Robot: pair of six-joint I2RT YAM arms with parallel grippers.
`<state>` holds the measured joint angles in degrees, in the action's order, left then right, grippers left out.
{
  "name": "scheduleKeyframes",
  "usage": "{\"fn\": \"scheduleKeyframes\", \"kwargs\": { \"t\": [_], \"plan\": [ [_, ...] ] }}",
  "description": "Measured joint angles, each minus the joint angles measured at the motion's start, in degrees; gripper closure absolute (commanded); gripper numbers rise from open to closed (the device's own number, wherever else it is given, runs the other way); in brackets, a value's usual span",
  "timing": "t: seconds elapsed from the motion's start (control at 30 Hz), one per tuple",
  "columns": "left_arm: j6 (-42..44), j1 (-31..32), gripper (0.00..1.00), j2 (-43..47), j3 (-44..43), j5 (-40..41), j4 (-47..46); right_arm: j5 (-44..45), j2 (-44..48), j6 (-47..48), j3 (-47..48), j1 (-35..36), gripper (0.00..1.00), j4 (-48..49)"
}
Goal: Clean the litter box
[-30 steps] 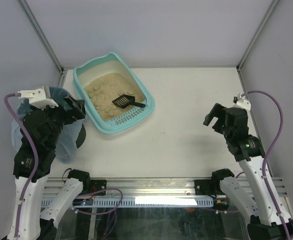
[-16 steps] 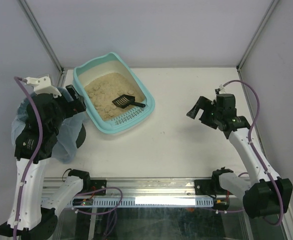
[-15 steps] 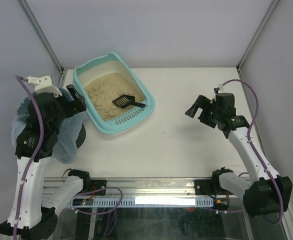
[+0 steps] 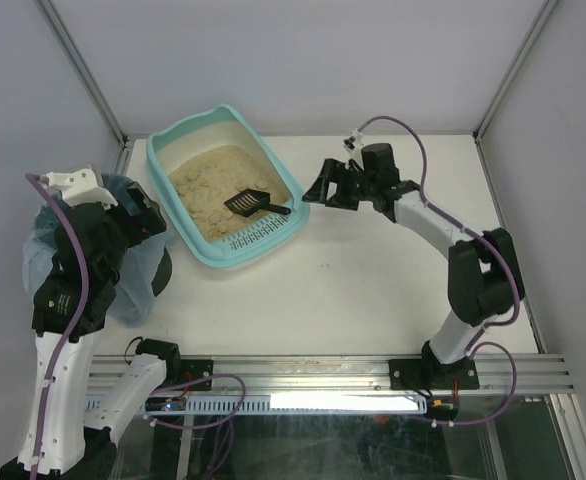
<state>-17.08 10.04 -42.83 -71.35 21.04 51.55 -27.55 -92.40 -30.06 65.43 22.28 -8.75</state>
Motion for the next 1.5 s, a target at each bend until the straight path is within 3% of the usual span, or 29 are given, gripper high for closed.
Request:
{"fn": "scheduleKeyframes", "kwargs": {
  "t": [0.4, 0.67, 0.83, 1.13, 1.5],
  "plan": [
    [0.07, -0.02, 0.01, 6.82, 3.78, 0.02, -1.81, -1.77, -22.93, 12.72, 27.04, 3.52, 0.07, 0.11],
    [0.15, -0.02, 0.01, 9.70, 4.07, 0.46, -1.40, -3.37, -32.28, 17.51, 38.10, 3.52, 0.16, -5.14],
    [0.13, -0.02, 0.01, 9.79, 4.55, 0.48, -0.72, -4.90, -35.10, 18.62, 38.95, 3.52, 0.29, -7.28],
    [0.11, -0.02, 0.01, 9.70, 5.75, -0.11, -0.04, -6.49, -35.89, 15.10, 37.46, 3.69, 0.70, -5.88],
    [0.04, -0.02, 0.01, 9.55, 6.84, -0.09, -0.11, -1.09, -28.04, 11.17, 22.45, 3.98, 0.81, 6.78]
  ]
}}
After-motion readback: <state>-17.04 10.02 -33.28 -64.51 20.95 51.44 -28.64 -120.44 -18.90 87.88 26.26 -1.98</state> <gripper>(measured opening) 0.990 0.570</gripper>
